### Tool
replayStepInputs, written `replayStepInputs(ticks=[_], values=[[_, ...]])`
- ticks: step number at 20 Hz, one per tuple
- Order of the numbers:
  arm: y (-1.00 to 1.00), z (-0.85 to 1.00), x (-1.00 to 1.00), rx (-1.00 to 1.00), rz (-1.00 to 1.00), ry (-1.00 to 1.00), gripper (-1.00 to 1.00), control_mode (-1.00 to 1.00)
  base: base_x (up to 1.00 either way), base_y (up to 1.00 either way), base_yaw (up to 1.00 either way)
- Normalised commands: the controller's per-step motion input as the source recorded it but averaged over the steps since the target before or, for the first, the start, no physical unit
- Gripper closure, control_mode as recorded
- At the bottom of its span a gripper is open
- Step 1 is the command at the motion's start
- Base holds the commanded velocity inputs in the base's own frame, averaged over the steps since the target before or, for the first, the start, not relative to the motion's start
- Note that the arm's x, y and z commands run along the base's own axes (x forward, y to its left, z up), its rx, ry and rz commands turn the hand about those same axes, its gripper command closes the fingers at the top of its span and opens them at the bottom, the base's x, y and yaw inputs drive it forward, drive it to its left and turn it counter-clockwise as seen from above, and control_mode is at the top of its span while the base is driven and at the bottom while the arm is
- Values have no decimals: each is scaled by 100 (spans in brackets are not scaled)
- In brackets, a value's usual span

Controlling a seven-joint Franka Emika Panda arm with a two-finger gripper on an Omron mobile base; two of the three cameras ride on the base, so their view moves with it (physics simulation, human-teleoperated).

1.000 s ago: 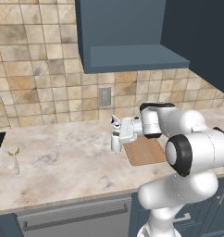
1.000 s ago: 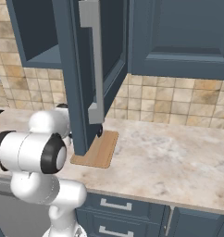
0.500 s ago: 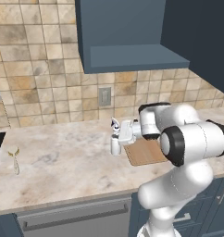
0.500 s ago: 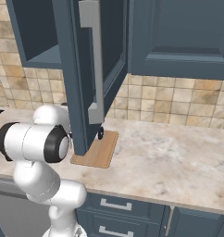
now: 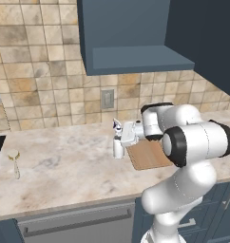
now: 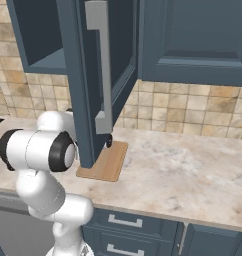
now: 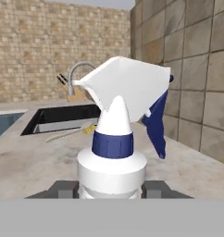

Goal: Grab the spray bottle from the cabinet, then place it next to the cutting board for sanitizing. Then grab the dish brush from the countertop next to the sink and place it next to the cutting board.

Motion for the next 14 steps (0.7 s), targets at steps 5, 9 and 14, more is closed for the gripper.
replayStepInputs(ticks=[5, 9, 14], values=[[0, 0, 0, 0, 0, 0, -100, -100, 0, 0, 0], [-7, 1, -10, 0, 0, 0, -100, -100, 0, 0, 0], [-28, 2, -18, 0, 0, 0, -100, -100, 0, 0, 0]])
